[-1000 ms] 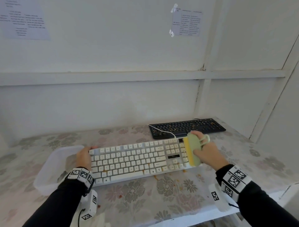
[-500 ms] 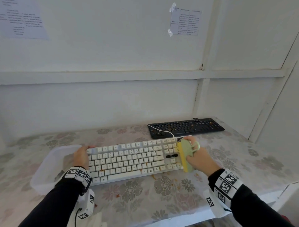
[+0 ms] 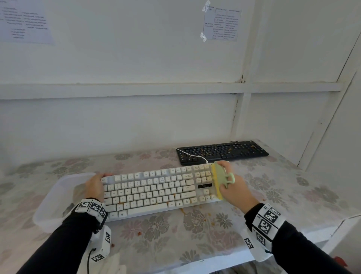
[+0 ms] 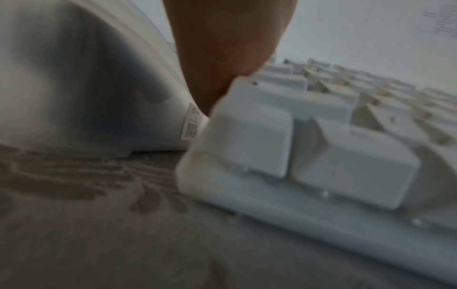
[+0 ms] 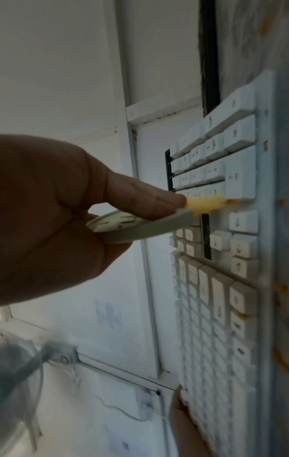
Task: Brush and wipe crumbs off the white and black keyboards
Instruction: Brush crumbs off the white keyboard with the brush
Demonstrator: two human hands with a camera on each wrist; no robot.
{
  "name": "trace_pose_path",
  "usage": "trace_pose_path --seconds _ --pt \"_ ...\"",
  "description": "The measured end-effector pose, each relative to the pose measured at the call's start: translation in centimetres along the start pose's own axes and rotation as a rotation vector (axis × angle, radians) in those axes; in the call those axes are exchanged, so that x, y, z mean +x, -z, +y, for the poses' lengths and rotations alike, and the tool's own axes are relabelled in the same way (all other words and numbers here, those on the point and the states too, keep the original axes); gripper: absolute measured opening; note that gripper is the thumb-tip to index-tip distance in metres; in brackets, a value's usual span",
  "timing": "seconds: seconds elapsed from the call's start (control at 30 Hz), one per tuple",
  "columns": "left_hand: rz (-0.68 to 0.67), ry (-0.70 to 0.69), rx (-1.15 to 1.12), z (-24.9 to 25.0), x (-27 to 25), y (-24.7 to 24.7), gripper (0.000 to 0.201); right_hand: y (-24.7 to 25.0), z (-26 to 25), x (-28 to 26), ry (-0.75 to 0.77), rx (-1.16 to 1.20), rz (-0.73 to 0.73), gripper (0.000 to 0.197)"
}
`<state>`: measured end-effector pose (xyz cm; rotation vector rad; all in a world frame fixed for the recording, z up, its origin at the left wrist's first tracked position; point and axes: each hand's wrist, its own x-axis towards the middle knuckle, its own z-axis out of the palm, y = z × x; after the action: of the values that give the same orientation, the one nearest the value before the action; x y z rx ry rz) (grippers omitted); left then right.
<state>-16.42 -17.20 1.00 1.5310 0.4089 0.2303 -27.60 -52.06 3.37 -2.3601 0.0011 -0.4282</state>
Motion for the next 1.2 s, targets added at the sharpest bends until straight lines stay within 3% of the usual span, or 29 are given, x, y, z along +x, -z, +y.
trace_pose_path --seconds 0.13,0.33,0.53,0.7,0.93,1.2 --pt "0.003 -0.018 0.031 -0.1 0.1 0.0 0.036 0.3 -0.1 0.8 0.038 0.053 0.115 0.065" --pt "0.014 -0.018 0.068 -0.3 0.3 0.2 0.035 -0.6 0.3 -0.3 -0.039 0.031 -0.033 0.06" --pt "0.014 -0.026 0.034 0.6 -1.1 -0.1 0.034 -0.4 -0.4 -0.1 0.002 0.058 0.021 0.061" --pt "-0.002 -0.01 0.063 0.4 -0.6 -0.1 0.033 -1.0 -0.2 -0.2 -0.005 0.021 -0.032 0.062" --pt "-0.005 0.012 0.076 0.2 -0.4 0.0 0.032 0.1 -0.6 0.5 0.032 0.048 0.099 0.059" --pt "0.012 0.026 0.044 0.2 -0.5 -0.1 0.031 -0.1 0.5 -0.1 -0.11 0.006 -0.122 0.053"
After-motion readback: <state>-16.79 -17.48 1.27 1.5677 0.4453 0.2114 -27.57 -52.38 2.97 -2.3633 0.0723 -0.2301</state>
